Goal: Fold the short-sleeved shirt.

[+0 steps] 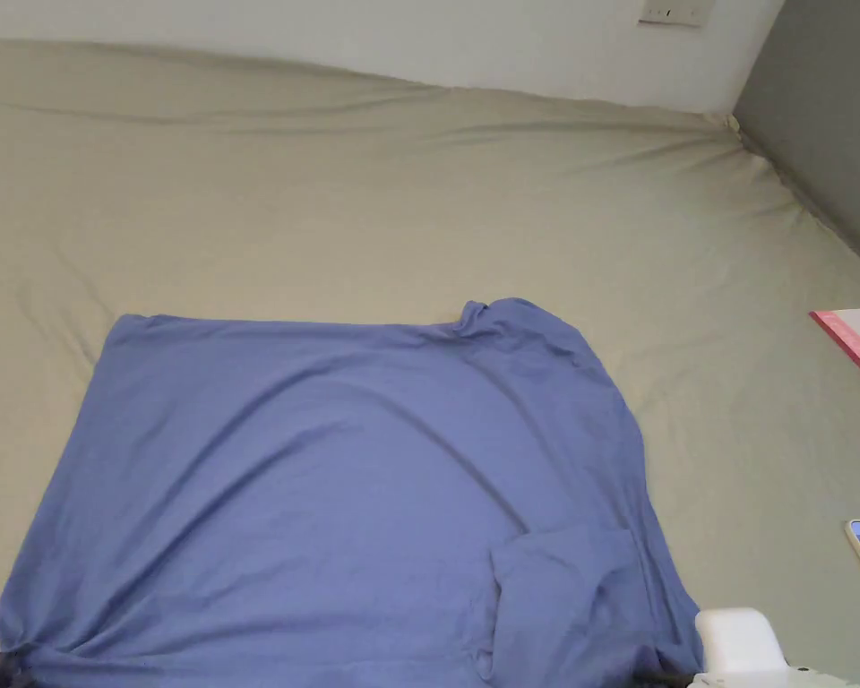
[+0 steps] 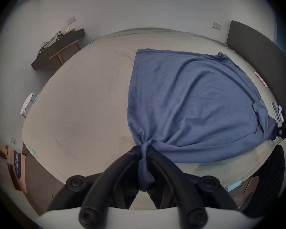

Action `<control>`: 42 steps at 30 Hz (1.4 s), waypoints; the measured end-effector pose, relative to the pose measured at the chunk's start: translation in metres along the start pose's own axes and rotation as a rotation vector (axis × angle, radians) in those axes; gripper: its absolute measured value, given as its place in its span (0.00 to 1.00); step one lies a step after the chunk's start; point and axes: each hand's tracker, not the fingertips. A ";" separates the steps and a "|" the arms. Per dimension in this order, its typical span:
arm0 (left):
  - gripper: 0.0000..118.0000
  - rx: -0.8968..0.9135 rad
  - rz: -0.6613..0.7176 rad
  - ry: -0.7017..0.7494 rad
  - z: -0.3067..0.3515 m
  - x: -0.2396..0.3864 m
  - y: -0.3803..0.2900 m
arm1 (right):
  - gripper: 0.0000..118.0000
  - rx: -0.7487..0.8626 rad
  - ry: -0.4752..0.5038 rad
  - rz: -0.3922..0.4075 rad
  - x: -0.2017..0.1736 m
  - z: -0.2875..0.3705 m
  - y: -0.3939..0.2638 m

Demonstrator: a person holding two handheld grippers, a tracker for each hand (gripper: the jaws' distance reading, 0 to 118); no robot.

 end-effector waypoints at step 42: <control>0.05 -0.039 -0.060 0.230 -0.086 -0.004 0.134 | 0.06 0.167 0.112 -0.155 0.016 -0.079 0.176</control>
